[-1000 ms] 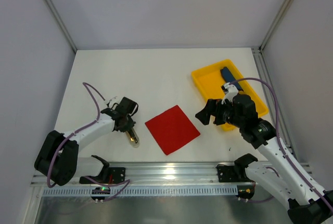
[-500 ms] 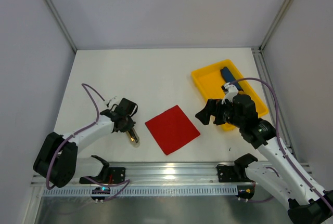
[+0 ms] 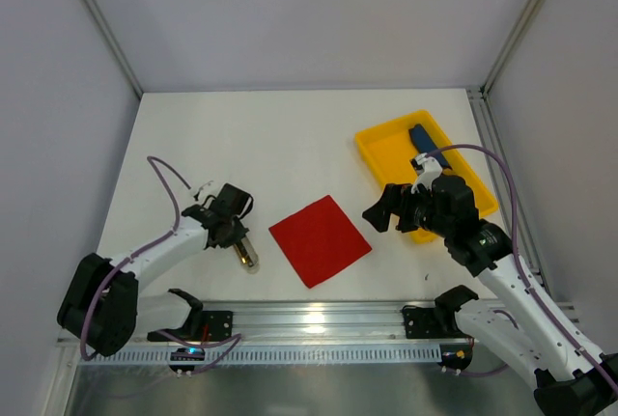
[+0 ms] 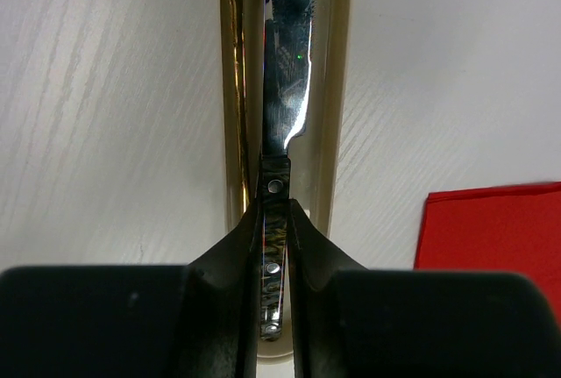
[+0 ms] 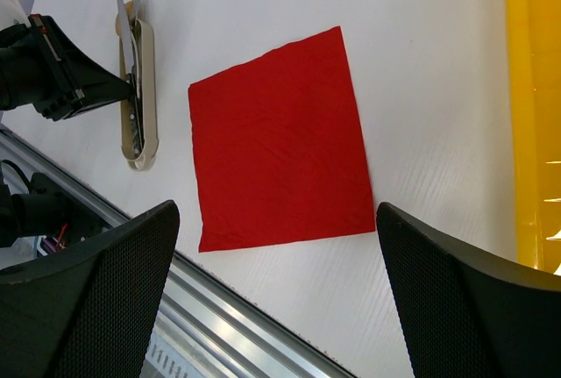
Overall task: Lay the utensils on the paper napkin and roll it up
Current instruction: Pick up the utensils from the container.
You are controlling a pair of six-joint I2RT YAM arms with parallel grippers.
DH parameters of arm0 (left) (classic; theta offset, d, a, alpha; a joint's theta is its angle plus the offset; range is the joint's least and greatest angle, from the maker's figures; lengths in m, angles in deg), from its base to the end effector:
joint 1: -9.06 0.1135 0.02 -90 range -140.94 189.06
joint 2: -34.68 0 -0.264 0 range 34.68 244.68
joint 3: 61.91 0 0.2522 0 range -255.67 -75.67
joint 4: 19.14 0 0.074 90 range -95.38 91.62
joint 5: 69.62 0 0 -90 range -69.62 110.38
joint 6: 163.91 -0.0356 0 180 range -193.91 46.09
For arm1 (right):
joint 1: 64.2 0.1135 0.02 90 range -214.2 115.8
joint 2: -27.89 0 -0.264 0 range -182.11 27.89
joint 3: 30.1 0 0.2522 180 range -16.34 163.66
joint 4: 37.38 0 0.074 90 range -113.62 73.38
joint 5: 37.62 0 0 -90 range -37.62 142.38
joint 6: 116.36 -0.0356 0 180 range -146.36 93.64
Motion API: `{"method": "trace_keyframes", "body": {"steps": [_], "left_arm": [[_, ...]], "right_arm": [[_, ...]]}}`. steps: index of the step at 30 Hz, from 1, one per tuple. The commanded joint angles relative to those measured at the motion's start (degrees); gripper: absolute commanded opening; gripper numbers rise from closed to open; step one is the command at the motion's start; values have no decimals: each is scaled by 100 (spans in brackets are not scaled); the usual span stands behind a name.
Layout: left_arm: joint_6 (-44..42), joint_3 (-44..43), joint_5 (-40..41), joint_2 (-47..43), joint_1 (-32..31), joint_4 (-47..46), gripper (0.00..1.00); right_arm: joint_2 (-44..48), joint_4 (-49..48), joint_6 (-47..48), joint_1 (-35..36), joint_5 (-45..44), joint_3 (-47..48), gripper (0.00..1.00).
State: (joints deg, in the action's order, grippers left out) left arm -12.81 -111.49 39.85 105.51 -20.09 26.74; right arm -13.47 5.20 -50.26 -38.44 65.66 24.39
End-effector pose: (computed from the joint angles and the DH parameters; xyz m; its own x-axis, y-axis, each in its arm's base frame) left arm 0.1893 -0.0920 0.1723 -0.6919 -0.5592 -0.4567 -0.5372 0.8213 -0.1918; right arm 0.1424 0.0778 0.2918 -0.6492 0.1245 -0.7504 -0.3720 0.8085 0.4560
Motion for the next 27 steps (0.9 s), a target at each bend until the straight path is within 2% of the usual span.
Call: {"method": "trace_keyframes", "body": {"steps": [1, 8, 14, 19, 27], "left_arm": [[-2, -84, 286, -288, -12, 216, 0], [-63, -321, 365, -534, -12, 427, 0], [95, -558, 120, -728, -12, 585, 0], [376, -751, -118, -860, -21, 550, 0], [1166, -892, 75, -1150, -302, 602, 0]], "right_arm": [[-3, -122, 43, -1, 34, 172, 97], [-3, -140, 8, -9, 43, 190, 97], [-12, -148, -18, -9, 69, 207, 97], [-38, -192, -79, -9, 131, 251, 97], [-38, -175, -167, -9, 140, 295, 97]]}}
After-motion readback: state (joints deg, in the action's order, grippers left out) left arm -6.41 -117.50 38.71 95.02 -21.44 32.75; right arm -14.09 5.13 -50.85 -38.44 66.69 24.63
